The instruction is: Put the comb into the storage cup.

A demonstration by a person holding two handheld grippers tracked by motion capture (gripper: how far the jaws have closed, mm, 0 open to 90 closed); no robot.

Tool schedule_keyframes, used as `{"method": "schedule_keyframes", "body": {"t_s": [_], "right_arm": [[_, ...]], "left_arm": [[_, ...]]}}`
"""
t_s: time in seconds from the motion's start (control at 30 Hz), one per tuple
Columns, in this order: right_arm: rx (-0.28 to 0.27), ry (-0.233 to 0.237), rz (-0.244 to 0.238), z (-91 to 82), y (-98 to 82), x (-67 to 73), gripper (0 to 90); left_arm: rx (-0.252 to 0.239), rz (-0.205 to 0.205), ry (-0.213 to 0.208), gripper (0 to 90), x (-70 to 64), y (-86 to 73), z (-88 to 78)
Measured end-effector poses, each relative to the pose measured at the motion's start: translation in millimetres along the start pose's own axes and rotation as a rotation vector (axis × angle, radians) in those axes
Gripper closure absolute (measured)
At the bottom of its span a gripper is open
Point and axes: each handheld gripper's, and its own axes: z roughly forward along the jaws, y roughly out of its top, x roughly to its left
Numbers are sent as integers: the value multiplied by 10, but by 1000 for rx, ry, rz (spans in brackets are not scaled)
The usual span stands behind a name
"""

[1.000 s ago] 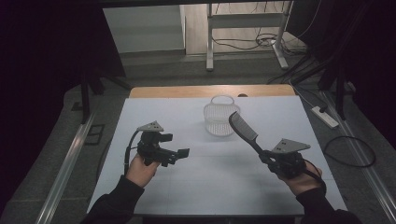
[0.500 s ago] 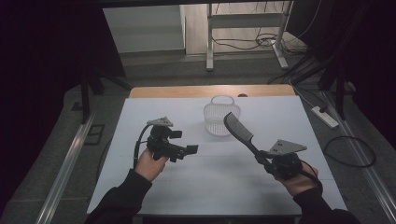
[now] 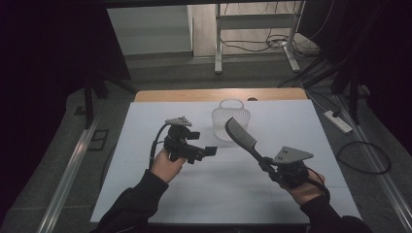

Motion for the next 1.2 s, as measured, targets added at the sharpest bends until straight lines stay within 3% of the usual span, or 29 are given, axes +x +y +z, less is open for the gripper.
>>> {"method": "schedule_keyframes", "body": {"t_s": [0.6,0.77,1.2], "right_arm": [[-22,29,-48,77,68,201,724],[-29,33,-66,103,90,270,723],[-57,47,-94,122,139,405,724]], "left_arm": [[35,11,-37,0,0,-43,115],[31,-13,-77,0,17,-44,128],[56,-37,-115,0,28,-39,189]]}}
